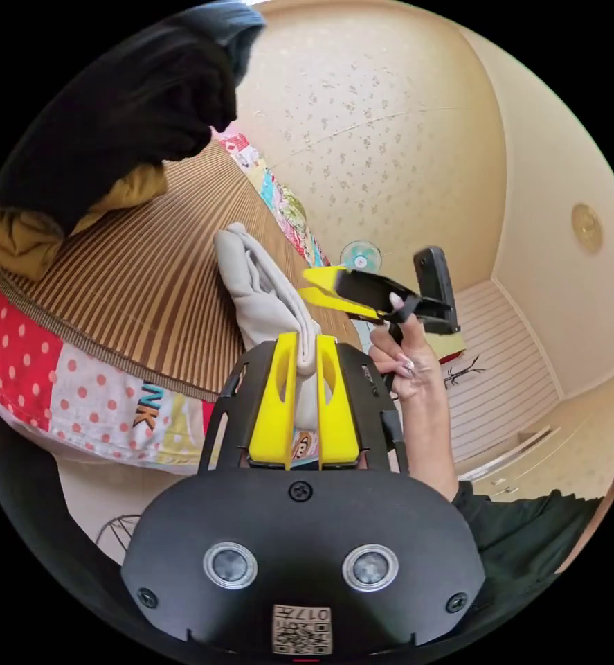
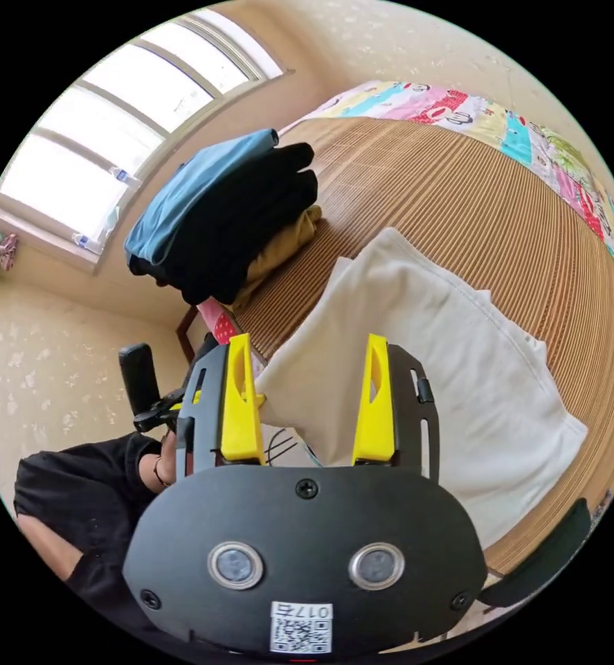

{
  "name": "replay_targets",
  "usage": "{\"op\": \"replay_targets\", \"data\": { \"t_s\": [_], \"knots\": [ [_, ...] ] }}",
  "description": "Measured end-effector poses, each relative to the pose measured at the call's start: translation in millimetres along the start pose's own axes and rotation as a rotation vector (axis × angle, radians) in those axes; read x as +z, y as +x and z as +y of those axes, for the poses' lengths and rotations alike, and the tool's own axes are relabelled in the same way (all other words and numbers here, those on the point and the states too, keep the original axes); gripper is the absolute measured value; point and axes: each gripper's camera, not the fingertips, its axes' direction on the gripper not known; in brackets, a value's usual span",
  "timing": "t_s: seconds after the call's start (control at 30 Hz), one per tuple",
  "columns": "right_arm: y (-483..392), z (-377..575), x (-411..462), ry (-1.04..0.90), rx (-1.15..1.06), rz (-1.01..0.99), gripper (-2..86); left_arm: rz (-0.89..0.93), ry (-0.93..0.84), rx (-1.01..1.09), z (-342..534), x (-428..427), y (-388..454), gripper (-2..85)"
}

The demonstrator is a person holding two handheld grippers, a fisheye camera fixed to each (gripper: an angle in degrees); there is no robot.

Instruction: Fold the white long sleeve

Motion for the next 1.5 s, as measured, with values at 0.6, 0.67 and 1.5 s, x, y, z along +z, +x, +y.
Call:
{"op": "replay_targets", "data": {
  "t_s": [0.6,0.67,1.5],
  "knots": [
    [179.1,255.9,-138.9,0.501,-0.013,-0.203,8.7,0.249,-0.173,0.176,66.4,72.6,50.1,13.0],
    [233.7,312.8,-150.8,0.548,0.063,-0.233,8.7,0.262,-0.262,0.138,70.6,114.2,43.2,14.6],
    [394.5,453.6,-136.2,0.567,0.448,-0.639,13.9,0.149,-0.604,-0.036,15.0,388.9,66.6,15.7]
  ]
}}
